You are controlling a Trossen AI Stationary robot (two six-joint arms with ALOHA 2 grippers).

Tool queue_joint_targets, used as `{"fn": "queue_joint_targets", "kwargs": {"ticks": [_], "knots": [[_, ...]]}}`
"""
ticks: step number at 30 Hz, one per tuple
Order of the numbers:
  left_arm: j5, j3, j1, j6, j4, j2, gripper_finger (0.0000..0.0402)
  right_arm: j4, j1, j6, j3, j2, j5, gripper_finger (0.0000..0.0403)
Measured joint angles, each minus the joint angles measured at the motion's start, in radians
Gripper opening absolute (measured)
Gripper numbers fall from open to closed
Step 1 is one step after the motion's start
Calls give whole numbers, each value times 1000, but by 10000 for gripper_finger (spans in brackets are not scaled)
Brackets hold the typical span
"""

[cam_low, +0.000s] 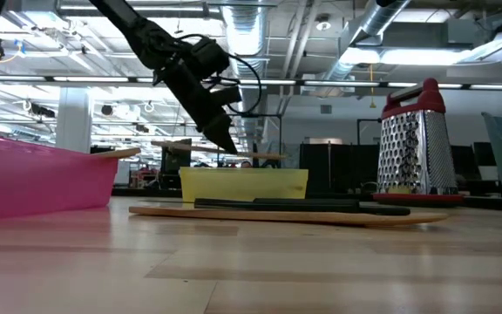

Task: Pick & Place Kitchen Items
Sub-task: Put the brown serving spoon into the yellow bin

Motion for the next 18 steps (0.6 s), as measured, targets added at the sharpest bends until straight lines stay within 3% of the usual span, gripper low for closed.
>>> {"fn": "queue_joint_targets", "kwargs": {"ticks": [18], "knots": [[16, 0, 58, 89, 11, 21, 58, -6, -15, 0, 0, 0, 0, 163]]}}
